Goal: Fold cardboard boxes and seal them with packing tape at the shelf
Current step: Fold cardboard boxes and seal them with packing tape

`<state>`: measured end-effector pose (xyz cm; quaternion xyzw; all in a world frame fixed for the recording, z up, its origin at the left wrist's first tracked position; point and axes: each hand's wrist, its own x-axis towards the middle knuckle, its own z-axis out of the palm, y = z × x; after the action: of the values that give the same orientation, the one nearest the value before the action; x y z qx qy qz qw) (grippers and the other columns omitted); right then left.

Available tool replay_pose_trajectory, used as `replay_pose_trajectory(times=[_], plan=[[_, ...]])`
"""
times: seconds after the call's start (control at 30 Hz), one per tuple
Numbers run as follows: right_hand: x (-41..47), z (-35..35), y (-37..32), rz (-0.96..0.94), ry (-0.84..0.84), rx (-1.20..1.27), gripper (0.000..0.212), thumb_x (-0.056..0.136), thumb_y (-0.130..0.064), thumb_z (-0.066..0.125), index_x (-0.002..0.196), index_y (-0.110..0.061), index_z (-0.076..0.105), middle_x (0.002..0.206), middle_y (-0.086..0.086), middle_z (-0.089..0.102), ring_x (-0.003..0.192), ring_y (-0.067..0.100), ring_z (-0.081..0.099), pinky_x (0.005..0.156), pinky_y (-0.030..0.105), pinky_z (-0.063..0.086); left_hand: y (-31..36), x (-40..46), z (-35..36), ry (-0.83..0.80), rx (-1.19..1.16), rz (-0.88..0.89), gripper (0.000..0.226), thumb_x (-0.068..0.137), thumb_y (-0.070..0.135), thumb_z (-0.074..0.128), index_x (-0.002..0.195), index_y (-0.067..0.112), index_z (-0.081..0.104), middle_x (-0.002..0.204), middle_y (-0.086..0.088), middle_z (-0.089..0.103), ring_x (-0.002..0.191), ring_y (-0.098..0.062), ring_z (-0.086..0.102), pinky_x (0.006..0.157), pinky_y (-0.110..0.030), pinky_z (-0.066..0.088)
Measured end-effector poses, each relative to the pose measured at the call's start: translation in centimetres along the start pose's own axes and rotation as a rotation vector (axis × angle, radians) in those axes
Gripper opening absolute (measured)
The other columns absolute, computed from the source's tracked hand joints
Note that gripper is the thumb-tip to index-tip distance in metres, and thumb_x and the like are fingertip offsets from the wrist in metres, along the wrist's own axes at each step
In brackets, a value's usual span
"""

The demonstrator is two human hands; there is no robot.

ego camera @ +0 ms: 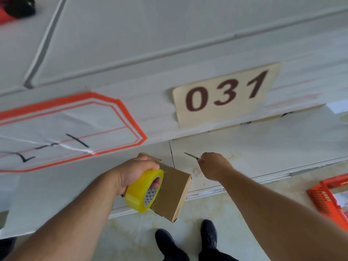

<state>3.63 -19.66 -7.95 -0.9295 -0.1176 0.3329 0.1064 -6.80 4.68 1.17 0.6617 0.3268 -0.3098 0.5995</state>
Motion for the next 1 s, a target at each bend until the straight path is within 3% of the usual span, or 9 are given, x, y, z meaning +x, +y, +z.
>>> replay_pose_trajectory(times=[0.1, 0.23, 0.4, 0.47, 0.53, 0.67, 0.8, 0.9, 1.0], plan=[[-0.6, 0.5, -2.2, -0.13, 0.1, 0.132, 0.047, 0.107, -0.052, 0.041, 0.14, -0.022, 0.058, 0.134, 0.002, 0.064, 0.121, 0.023, 0.057, 0.099, 0.037, 0.049, 0.1, -0.3, 0.1, 0.003, 0.015, -0.014, 0.044, 0.098, 0.018, 0.065, 0.132, -0.001, 0.045, 0.099, -0.035, 0.071, 0.079, -0.037, 0.071, 0.078, -0.044, 0.061], [-1.1, 1.6, -7.6, -0.206, -0.086, 0.452, 0.055, 0.098, -0.069, 0.049, 0.137, -0.032, 0.061, 0.128, -0.007, 0.066, 0.111, 0.017, 0.062, 0.086, 0.031, 0.047, 0.1, -0.6, 0.3, 0.018, -0.019, -0.016, 0.038, 0.099, 0.015, 0.064, 0.128, -0.004, 0.048, 0.096, -0.036, 0.07, 0.074, -0.036, 0.071, 0.068, -0.04, 0.063], [-0.7, 3.2, -9.3, -0.132, -0.007, 0.197, 0.045, 0.1, -0.065, 0.047, 0.121, -0.032, 0.069, 0.117, -0.001, 0.069, 0.108, 0.025, 0.065, 0.087, 0.035, 0.053, 0.3, -1.1, 1.2, 0.024, 0.058, 0.074, 0.025, 0.093, 0.015, 0.066, 0.112, 0.003, 0.054, 0.088, -0.031, 0.068, 0.072, -0.031, 0.064, 0.07, -0.038, 0.055], [-0.6, 3.5, -9.3, -0.112, 0.018, 0.114, 0.035, 0.102, -0.054, 0.049, 0.119, -0.032, 0.07, 0.118, 0.0, 0.07, 0.11, 0.027, 0.065, 0.085, 0.035, 0.052, 0.1, -1.7, 1.2, 0.079, 0.101, 0.126, 0.039, 0.075, 0.028, 0.076, 0.102, 0.006, 0.058, 0.098, -0.028, 0.07, 0.079, -0.027, 0.064, 0.072, -0.038, 0.051], [-0.5, 3.7, -9.3, -0.099, -0.01, 0.196, 0.043, 0.099, -0.065, 0.048, 0.112, -0.032, 0.072, 0.11, -0.002, 0.071, 0.103, 0.025, 0.066, 0.075, 0.033, 0.049, -1.1, -2.3, 0.8, 0.148, 0.028, 0.143, 0.044, 0.062, 0.035, 0.078, 0.094, 0.012, 0.06, 0.111, -0.025, 0.071, 0.087, -0.027, 0.065, 0.076, -0.041, 0.051], [-0.3, 3.8, -8.6, -0.159, -0.007, 0.129, 0.065, 0.104, -0.069, 0.02, 0.097, -0.027, 0.069, 0.094, 0.0, 0.068, 0.091, 0.026, 0.066, 0.071, 0.035, 0.05, -4.6, -3.9, -0.6, 0.233, -0.372, 0.179, 0.023, 0.081, 0.019, 0.072, 0.096, 0.016, 0.055, 0.123, -0.017, 0.072, 0.099, -0.032, 0.068, 0.084, -0.043, 0.055], [-0.7, 3.3, -9.3, -0.209, 0.037, -0.024, 0.06, 0.108, -0.061, 0.018, 0.095, -0.025, 0.065, 0.089, 0.001, 0.064, 0.086, 0.025, 0.064, 0.071, 0.035, 0.049, -6.4, -5.6, -1.3, 0.316, -0.521, 0.214, 0.01, 0.099, 0.006, 0.052, 0.098, 0.016, 0.054, 0.12, -0.013, 0.074, 0.102, -0.031, 0.069, 0.082, -0.042, 0.056], [-1.9, 3.1, -9.9, -0.189, 0.051, -0.015, 0.039, 0.109, -0.046, 0.031, 0.12, -0.025, 0.062, 0.112, 0.002, 0.067, 0.109, 0.026, 0.063, 0.091, 0.039, 0.053, -6.8, -6.8, -1.8, 0.411, -0.563, 0.233, 0.01, 0.095, 0.007, 0.059, 0.097, 0.017, 0.058, 0.121, -0.015, 0.073, 0.107, -0.034, 0.069, 0.096, -0.051, 0.053], [-5.8, 5.5, -9.7, -0.409, 0.372, -0.022, 0.05, 0.101, -0.045, 0.045, 0.143, -0.019, 0.053, 0.145, 0.002, 0.054, 0.138, 0.029, 0.047, 0.12, 0.042, 0.032, -7.1, -7.8, -2.1, 0.496, -0.574, 0.276, 0.012, 0.091, 0.007, 0.065, 0.094, 0.017, 0.06, 0.121, -0.015, 0.072, 0.104, -0.034, 0.069, 0.095, -0.05, 0.052]])
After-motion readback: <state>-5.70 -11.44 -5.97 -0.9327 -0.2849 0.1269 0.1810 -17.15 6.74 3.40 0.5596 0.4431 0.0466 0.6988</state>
